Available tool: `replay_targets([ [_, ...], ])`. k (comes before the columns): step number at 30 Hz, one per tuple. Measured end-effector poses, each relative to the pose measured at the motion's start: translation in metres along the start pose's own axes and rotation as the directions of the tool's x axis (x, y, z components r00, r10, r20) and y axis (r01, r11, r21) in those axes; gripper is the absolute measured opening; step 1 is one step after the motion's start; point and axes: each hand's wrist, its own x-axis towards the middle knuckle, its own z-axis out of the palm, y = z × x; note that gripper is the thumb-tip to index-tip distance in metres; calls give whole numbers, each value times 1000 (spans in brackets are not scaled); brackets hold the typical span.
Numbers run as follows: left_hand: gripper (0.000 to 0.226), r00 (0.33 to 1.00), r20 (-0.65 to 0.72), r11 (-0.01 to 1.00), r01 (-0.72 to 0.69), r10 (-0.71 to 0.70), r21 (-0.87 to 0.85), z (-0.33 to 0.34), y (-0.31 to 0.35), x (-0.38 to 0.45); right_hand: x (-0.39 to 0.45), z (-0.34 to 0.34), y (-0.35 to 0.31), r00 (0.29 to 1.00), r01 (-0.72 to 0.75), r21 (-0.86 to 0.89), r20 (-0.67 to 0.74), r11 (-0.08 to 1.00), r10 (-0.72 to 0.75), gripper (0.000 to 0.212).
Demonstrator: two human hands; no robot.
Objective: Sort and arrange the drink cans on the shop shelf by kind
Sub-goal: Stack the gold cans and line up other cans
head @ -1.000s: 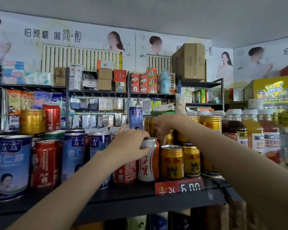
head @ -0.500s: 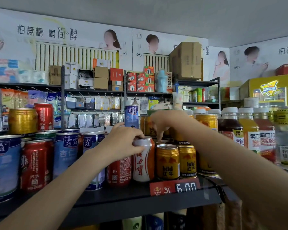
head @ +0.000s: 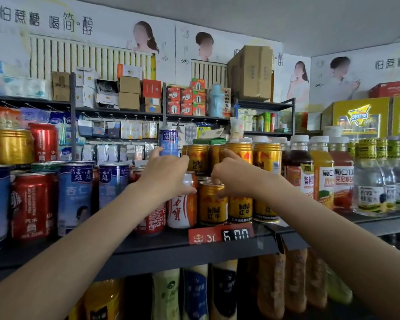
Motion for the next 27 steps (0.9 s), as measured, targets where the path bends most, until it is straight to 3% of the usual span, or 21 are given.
replay_targets([
  [11, 46, 1000, 22, 1000, 20, -20, 12, -1, 4, -1, 5, 11, 4, 999, 11, -22, -38, 1000, -12, 31],
  [14, 44, 1000, -2, 998, 20, -20, -56, -3, 3, -6, 5, 7, 8, 1000, 22, -11, -22, 1000, -22, 32],
  [17, 28, 981, -182, 980, 36, -73, -198, -14, -10, -19, 6, -9, 10, 994, 22, 196, -110, 980, -1, 39],
  [19, 18, 930, -340, 966, 52, -139, -253, -25, -27, -30, 9, -25, 7, 974, 81, 378, -225, 922, 6, 38],
  [21, 14, 894, -404, 962, 94, -195, -257, -32, -47, -42, 17, -39, -3, 949, 143, 438, -314, 888, 2, 35],
  [24, 16, 893, -372, 952, 165, -255, -257, -38, -74, -57, 38, -46, -18, 930, 214, 554, -368, 804, 6, 36],
  [27, 21, 936, -238, 953, 210, -260, -216, -39, -93, -69, 58, -47, -37, 969, 209, 638, -239, 741, -68, 39],
])
